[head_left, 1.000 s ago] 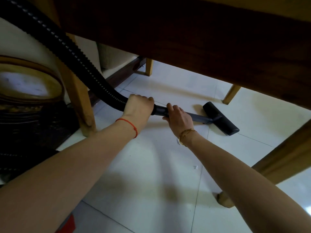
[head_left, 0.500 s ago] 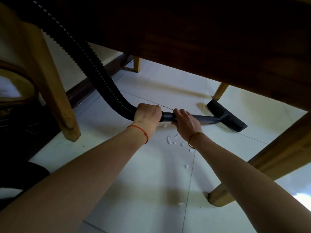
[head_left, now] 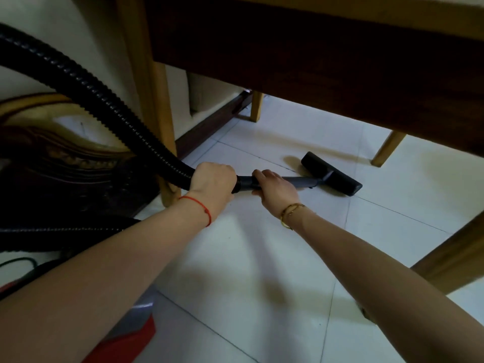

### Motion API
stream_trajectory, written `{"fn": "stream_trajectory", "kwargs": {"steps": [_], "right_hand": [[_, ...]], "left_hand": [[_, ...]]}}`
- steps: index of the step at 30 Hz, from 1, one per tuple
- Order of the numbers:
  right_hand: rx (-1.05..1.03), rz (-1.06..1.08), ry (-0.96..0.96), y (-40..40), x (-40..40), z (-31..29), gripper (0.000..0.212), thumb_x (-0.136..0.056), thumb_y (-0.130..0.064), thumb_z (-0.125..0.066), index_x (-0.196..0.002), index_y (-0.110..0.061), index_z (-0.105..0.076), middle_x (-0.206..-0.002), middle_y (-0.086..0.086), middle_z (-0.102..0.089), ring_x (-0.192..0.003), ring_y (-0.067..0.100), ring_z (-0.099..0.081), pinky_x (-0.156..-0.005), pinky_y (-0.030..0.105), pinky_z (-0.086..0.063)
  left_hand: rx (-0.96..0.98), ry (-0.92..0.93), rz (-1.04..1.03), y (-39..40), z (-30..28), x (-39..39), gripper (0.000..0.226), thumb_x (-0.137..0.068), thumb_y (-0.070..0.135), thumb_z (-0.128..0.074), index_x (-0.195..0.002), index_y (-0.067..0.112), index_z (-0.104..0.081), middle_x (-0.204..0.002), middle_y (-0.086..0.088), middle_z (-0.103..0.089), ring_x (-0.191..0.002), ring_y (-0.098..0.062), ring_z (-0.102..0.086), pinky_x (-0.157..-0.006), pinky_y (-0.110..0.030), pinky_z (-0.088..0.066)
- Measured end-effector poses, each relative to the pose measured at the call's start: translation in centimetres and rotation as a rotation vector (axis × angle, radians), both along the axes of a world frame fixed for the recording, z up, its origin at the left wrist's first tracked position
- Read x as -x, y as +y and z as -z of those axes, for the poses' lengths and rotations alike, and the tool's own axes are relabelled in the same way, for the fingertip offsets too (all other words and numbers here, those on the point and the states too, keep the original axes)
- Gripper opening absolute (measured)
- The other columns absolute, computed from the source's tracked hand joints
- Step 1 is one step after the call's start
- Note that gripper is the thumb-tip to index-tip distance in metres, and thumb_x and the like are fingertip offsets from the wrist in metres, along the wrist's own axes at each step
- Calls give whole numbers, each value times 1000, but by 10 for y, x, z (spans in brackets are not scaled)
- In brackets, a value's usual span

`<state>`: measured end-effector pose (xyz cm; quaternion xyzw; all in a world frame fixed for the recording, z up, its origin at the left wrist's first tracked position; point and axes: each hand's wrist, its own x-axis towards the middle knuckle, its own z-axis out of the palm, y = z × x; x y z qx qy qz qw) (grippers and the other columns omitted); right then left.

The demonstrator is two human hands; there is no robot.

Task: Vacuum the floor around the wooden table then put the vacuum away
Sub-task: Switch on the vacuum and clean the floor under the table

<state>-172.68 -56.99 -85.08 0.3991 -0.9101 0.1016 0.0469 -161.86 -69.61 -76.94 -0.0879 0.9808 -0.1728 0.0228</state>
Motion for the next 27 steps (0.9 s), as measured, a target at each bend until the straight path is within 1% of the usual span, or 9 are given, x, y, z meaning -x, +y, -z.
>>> {"fn": "stream_trajectory", "kwargs": {"steps": [4,7,10,12,15,18,20,23,27], "right_hand": [[-3,-86,-16,-31,-24,-10,30,-93,-23,-53,-121,-17,-44,-113,9,-55,-102,29,-54,-68,36,-46],[-13,-146,-40,-50,-40,-17,30,-93,-23,-55,-120,-16,-45,-113,9,-55,-102,28,-54,-73,39,-49],[-24,-211,-48,-65,-52,-21,28,-92,-21,-55,-118,-16,-45,-110,9,-55,-99,28,-55,-71,38,-48],[-30,-243,-47,-74,-59,-23,26,-92,-21,-55,-116,-16,-46,-108,8,-55,-97,27,-55,-67,35,-46],[-45,-290,-48,-82,-65,-24,24,-92,-21,-55,-114,-16,-47,-106,8,-56,-94,26,-55,-64,31,-37],[-39,-304,-40,-85,-65,-24,23,-92,-22,-55,-113,-17,-46,-104,7,-56,-92,26,-55,-63,30,-36],[-32,-305,-33,-85,-63,-26,24,-92,-22,-55,-114,-17,-47,-104,7,-57,-92,25,-55,-63,30,-38],[-27,-290,-28,-82,-55,-27,26,-93,-23,-55,-117,-16,-46,-105,8,-56,-92,25,-55,-64,31,-42],[-23,-241,-1,-72,-34,-21,27,-91,-23,-58,-114,-16,-48,-107,7,-56,-99,26,-54,-66,35,-48]], "left_hand": [[21,-34,-65,-20,-14,-32,28,-95,34,-53,-115,15,-54,-107,-1,-63,-96,-19,-62,-68,-28,-36],[3,-88,-99,-31,-25,-53,30,-95,38,-51,-115,15,-55,-106,-2,-61,-97,-19,-61,-66,-27,-36],[-78,-160,-121,-43,-35,-71,28,-94,39,-50,-110,16,-56,-91,0,-57,-92,-19,-62,-59,-26,-38],[-165,-238,-147,-53,-41,-78,30,-93,41,-50,-109,17,-56,-91,1,-59,-91,-19,-63,-66,-28,-47],[-311,-406,-161,-74,-47,-82,33,-89,39,-55,-110,14,-57,-104,-5,-66,-95,-23,-64,-84,-34,-53],[-375,-498,-162,-85,-59,-86,34,-88,42,-58,-107,14,-56,-105,-7,-66,-94,-24,-65,-84,-33,-53],[-297,-488,-156,-85,-65,-88,37,-89,47,-56,-108,16,-55,-103,-4,-64,-89,-21,-62,-77,-29,-50],[-184,-382,-156,-74,-65,-86,37,-89,48,-54,-110,18,-54,-96,0,-57,-85,-19,-59,-71,-29,-48],[-141,-246,-161,-57,-52,-73,37,-91,44,-54,-115,16,-54,-97,-2,-56,-88,-21,-60,-66,-29,-44]]}}
